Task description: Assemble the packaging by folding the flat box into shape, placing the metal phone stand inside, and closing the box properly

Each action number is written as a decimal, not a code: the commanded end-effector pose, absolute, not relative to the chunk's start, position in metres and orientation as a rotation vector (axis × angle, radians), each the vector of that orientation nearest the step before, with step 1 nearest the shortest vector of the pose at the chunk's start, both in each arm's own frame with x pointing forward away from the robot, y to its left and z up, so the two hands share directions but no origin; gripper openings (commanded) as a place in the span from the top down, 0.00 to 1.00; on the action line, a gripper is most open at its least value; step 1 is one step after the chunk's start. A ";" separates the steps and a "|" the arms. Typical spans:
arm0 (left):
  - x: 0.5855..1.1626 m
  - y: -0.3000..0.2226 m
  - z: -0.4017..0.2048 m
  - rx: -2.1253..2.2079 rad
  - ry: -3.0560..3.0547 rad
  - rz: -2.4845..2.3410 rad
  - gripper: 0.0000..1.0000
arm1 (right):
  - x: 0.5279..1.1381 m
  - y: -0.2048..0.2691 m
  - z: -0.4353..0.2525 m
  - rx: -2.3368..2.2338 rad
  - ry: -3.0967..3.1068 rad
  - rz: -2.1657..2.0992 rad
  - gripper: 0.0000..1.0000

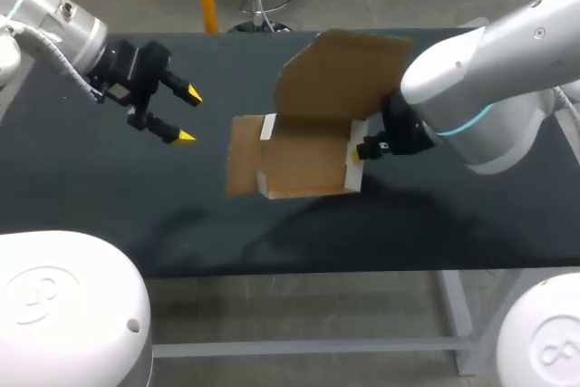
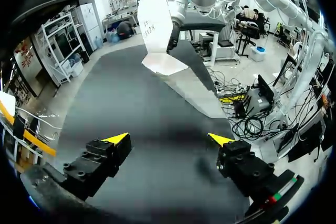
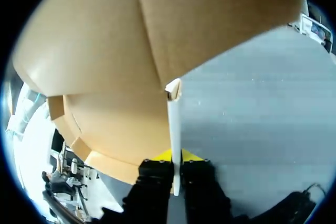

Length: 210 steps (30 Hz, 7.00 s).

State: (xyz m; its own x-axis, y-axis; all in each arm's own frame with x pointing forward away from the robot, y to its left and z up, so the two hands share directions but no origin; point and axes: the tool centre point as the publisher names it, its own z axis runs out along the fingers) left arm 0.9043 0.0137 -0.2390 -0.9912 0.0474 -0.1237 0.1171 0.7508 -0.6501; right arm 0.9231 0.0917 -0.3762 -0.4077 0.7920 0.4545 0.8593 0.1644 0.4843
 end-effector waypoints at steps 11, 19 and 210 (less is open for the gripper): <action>0.909 0.031 -0.245 0.116 2.844 -1.055 0.00 | 0.909 0.091 -0.376 -1.877 -2.243 -0.457 1.00; 0.909 0.031 -0.245 0.116 2.844 -1.055 0.00 | 0.909 0.091 -0.376 -1.877 -2.243 -0.457 1.00; 0.909 0.031 -0.245 0.116 2.844 -1.055 0.00 | 0.886 0.105 -0.423 -2.133 -2.279 0.072 1.00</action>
State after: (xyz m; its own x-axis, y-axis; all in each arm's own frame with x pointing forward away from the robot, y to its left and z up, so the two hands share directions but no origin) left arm 0.9086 0.0304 -0.2451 -0.9913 0.0329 -0.1271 0.1080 0.7545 -0.6474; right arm 0.8862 0.1044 -0.4227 -0.0642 0.9978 -0.0155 0.9970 0.0634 -0.0441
